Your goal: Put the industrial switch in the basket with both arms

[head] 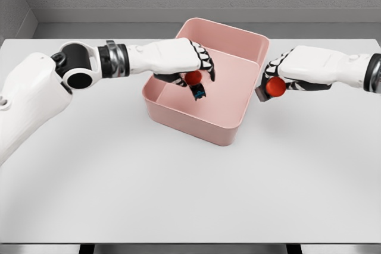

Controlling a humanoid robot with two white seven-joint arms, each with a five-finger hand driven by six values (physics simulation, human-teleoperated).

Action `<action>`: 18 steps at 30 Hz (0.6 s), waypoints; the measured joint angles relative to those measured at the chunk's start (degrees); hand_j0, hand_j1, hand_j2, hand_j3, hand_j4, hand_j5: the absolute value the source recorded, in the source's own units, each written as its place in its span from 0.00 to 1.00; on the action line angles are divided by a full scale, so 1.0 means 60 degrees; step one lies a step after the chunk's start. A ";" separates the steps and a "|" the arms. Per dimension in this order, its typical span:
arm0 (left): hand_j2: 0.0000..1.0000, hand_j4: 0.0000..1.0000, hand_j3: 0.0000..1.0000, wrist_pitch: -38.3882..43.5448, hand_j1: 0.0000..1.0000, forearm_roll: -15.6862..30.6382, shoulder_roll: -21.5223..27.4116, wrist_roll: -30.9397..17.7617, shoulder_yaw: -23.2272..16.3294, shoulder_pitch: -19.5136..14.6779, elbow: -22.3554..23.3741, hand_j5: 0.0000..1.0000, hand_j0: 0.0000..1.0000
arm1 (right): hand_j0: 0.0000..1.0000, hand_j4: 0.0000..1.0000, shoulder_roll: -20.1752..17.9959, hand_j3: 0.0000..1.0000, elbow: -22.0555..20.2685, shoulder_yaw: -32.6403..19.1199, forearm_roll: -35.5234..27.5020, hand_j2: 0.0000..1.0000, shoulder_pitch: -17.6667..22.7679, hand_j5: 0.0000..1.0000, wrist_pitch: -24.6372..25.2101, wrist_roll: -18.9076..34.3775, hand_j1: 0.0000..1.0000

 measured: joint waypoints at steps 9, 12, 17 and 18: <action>1.00 1.00 1.00 0.0002 1.00 0.0093 0.0248 0.0001 0.0376 -0.0029 -0.0066 1.00 1.00 | 0.51 0.51 0.0569 0.51 -0.0007 0.0024 -0.0011 0.51 -0.0556 0.51 0.0221 -0.0003 0.51; 1.00 1.00 1.00 0.0003 1.00 0.0123 0.0733 0.0002 0.0883 0.0000 -0.0190 1.00 1.00 | 0.51 0.51 0.0997 0.51 0.0002 0.0078 0.0031 0.51 -0.0762 0.51 0.0359 0.0018 0.51; 1.00 1.00 1.00 -0.0002 1.00 0.0140 0.1631 0.0004 0.1654 0.0717 -0.0428 1.00 1.00 | 0.52 0.52 0.1879 0.52 0.0079 0.0234 -0.0008 0.52 -0.1069 0.52 0.1036 0.0001 0.52; 1.00 1.00 1.00 -0.0006 1.00 0.0135 0.1866 0.0006 0.1985 0.1083 -0.0499 1.00 1.00 | 0.52 0.52 0.2047 0.52 0.0118 0.0312 -0.0008 0.52 -0.1172 0.52 0.1246 0.0000 0.52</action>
